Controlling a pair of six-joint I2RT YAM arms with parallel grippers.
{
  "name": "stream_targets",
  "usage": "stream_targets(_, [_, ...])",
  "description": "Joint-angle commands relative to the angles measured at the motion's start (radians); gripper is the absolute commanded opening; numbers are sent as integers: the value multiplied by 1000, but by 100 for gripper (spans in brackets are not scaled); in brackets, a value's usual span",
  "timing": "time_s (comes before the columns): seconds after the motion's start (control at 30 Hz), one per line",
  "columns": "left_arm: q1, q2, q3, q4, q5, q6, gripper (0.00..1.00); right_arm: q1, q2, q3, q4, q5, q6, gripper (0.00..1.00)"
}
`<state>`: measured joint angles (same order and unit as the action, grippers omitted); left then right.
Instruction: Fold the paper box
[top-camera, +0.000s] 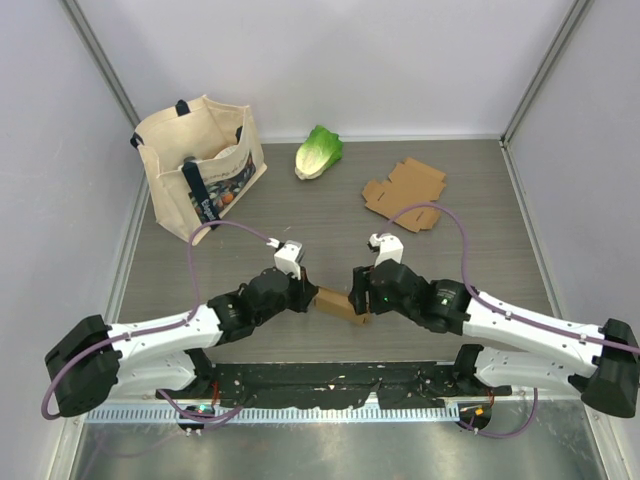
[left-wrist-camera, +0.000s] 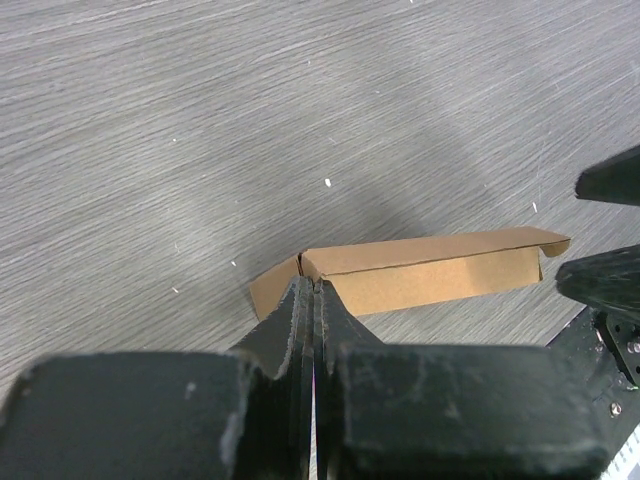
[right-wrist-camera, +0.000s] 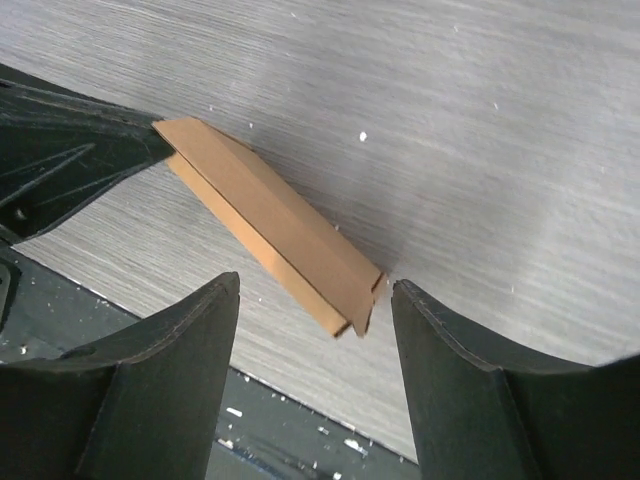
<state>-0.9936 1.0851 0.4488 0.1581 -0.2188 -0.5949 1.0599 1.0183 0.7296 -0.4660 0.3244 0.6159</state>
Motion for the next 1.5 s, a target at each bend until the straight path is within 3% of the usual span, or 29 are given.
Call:
stream_targets(0.0, [-20,47,5,-103,-45,1,0,-3,-69,15,-155,12,174,65])
stream_targets(0.07, [-25,52,10,-106,-51,1,0,-3,-92,1,-158,-14,176,56])
stream_targets(0.2, [-31,59,19,-114,-57,3,0,-1,-139,-61,-99,-30,166,51])
stream_targets(0.3, [-34,58,19,-124,-63,3,0,-3,-136,-68,-94,4,148,41])
stream_targets(0.77, [-48,56,22,-127,-63,-2,0,-3,-66,-78,-14,7,107,17])
stream_targets(0.93, [-56,56,22,-127,-68,-9,0,-3,-60,-58,-7,-1,155,1])
stream_targets(1.47, [-74,39,10,-127,-88,-23,0,-8,-84,-73,-33,25,349,0])
